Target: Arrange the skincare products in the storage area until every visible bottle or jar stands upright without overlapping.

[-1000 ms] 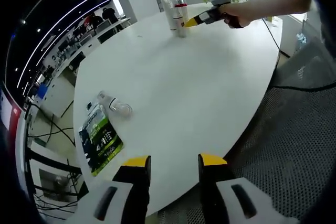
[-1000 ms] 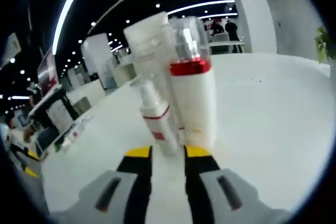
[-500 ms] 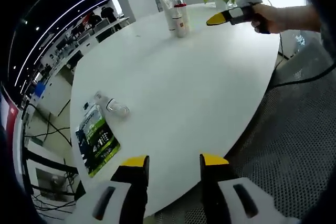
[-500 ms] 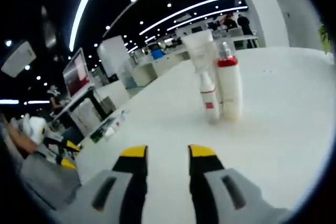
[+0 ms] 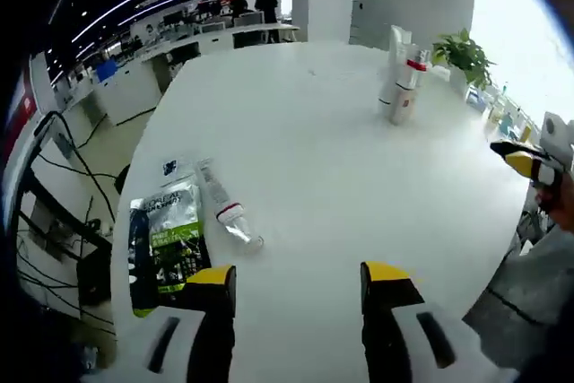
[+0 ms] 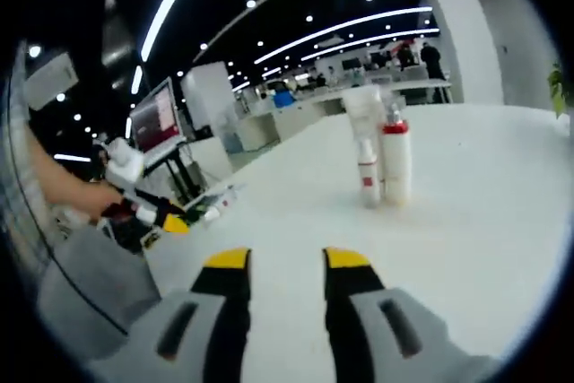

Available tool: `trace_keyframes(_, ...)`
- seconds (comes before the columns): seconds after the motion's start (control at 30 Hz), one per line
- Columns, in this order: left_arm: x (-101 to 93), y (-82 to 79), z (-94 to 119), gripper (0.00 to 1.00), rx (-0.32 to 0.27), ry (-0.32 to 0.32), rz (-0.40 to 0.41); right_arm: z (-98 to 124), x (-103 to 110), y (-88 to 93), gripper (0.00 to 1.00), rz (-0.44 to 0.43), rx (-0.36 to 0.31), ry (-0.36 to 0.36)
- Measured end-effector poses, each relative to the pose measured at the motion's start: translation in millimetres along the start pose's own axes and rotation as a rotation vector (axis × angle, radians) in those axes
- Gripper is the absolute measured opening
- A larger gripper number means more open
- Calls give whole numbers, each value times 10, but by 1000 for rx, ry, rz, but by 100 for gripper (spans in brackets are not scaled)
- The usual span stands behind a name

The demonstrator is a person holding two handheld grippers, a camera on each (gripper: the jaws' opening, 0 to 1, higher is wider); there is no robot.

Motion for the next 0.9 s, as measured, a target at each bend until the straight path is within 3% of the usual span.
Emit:
trace_keyframes(0.13,101,-25,-177,54,34,-53,-28,72,1,15,29,-18,-6,16)
trace_keyframes(0.23,92,-39,-330,53,60,-72,-14,171,-22,42,29,-23,-1,36)
trace_keyframes(0.3,87,-62,-374,51,60,-81,36,231,-55,49,29,-30,-3,48)
trace_keyframes(0.47,98,-121,-411,47,52,-117,108,319,-187,96,29,-46,0,81)
trace_keyframes(0.63,122,-142,-408,27,43,-138,119,328,-250,62,29,-48,0,86)
trace_keyframes(0.7,147,-145,-411,24,52,-165,89,308,-267,38,29,-41,-2,79)
trace_keyframes(0.73,150,-149,-414,24,58,-166,68,299,-273,32,29,-39,-1,76)
trace_keyframes(0.9,119,-150,-395,21,89,-124,108,266,-283,-7,29,-35,-2,69)
Point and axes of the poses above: the point that each gripper's makers call its tool centre point, and the gripper's own axes: z roughly backward along the fingers, x roughly to its left, y roughly out of its underside, the point moved 5 cm from there along z, roughly backward along the fingers, and after that the axes turned 2 degrees about z, right-handed, at the moved point
